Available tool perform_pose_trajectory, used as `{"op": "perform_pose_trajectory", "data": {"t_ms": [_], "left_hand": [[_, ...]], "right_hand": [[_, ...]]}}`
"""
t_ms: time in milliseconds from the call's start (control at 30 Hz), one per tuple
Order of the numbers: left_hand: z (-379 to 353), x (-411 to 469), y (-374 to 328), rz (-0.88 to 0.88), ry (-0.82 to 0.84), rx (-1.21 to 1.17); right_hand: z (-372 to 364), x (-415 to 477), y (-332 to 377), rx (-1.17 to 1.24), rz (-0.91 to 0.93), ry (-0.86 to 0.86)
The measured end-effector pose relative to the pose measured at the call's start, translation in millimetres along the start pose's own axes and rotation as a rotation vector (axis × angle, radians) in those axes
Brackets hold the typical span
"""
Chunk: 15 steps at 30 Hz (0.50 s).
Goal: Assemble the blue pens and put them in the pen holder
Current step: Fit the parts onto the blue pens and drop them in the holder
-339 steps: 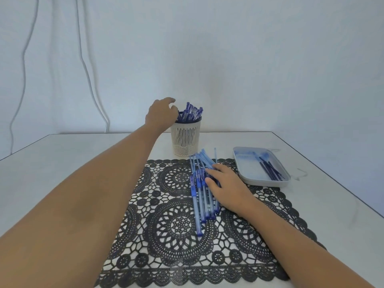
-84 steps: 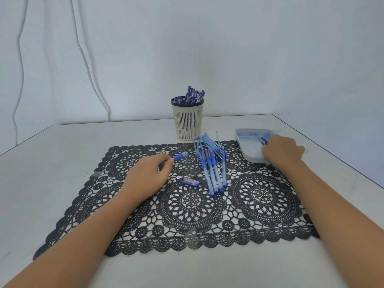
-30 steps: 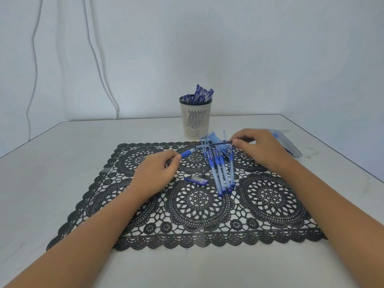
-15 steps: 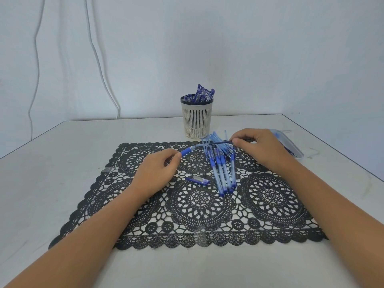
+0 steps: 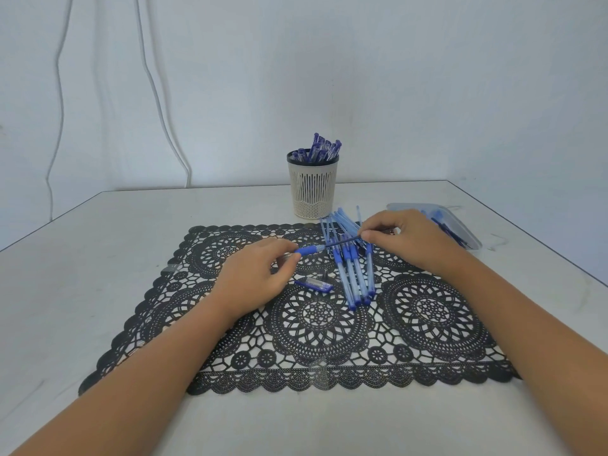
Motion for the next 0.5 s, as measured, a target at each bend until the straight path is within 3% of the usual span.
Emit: {"op": "perform_pose_trajectory", "data": {"t_ms": [167, 500], "left_hand": [[-2.2, 1.3, 1.9, -0.022, -0.005, -0.004], [-0.2, 2.1, 0.9, -0.030, -0.035, -0.067]], "right_hand": [[-26.7, 6.6, 9.1, -0.089, 0.027, 0.082], [-26.1, 6.5, 7.5, -0.042, 0.026, 0.008]]}}
Point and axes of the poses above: each hand's wrist, its own x-axis towards the middle knuckle, its own z-axis out of the back of the hand, y = z × x, the point moved 2 cm from there along x, towards the middle knuckle, and after that the axes turned 15 degrees about y, right-handed, at the moved point
